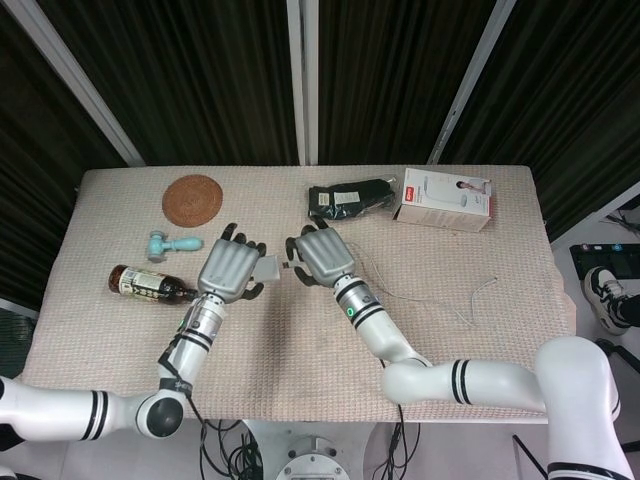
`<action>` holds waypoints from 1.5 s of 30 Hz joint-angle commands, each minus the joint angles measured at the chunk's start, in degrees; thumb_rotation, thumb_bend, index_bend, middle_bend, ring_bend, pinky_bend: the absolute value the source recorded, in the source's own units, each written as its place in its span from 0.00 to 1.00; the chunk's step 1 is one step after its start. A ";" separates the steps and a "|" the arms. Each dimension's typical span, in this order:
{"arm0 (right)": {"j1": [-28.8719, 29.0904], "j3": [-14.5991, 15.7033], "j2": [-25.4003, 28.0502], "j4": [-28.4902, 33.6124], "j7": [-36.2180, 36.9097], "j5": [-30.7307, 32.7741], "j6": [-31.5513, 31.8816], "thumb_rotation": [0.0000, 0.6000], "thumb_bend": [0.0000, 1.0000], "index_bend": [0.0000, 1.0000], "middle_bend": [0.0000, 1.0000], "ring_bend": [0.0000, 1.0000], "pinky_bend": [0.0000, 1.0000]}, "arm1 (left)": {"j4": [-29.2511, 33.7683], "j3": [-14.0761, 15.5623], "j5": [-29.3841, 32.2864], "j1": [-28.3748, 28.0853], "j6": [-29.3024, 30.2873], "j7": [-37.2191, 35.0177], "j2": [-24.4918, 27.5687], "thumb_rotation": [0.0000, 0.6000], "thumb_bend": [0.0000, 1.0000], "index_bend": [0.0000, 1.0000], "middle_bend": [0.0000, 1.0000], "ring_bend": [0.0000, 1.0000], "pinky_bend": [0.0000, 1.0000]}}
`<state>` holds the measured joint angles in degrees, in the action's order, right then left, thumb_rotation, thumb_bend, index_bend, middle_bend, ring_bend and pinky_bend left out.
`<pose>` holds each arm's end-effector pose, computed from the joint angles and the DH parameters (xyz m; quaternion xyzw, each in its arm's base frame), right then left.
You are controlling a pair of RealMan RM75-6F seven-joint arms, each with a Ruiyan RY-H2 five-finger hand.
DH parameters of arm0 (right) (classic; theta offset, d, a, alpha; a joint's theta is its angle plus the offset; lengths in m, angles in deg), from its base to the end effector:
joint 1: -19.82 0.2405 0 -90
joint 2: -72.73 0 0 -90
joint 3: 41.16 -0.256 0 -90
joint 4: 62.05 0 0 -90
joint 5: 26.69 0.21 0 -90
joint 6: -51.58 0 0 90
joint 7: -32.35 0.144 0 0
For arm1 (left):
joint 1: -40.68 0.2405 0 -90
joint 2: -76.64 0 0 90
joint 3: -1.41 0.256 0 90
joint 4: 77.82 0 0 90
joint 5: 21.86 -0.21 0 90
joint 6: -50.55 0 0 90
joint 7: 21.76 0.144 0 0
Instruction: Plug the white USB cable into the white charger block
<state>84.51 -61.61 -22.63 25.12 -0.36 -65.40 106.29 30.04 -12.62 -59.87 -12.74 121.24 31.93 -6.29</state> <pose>0.0090 -0.3778 -0.0367 0.7403 -0.3856 0.4149 0.3621 -0.0639 0.3355 0.0273 -0.7492 -0.3046 -0.3162 0.4960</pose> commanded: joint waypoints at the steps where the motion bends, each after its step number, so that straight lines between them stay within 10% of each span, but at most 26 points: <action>1: 0.14 0.03 -0.04 -0.15 0.14 0.19 0.04 1.00 0.33 0.62 0.54 0.27 0.11 | -0.06 0.08 0.21 -0.34 0.56 0.17 -0.30 0.87 0.30 0.46 0.48 0.26 0.13; 45: 3.97 0.73 -2.87 -4.24 -0.93 3.88 0.14 1.00 0.33 0.62 0.54 0.28 0.09 | -1.35 1.44 5.41 -4.65 1.42 1.75 -0.84 0.94 0.30 0.46 0.48 0.26 0.13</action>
<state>88.46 -60.88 -25.48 20.90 -1.28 -61.54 106.40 28.71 -11.18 -54.49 -17.35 122.66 33.66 -7.11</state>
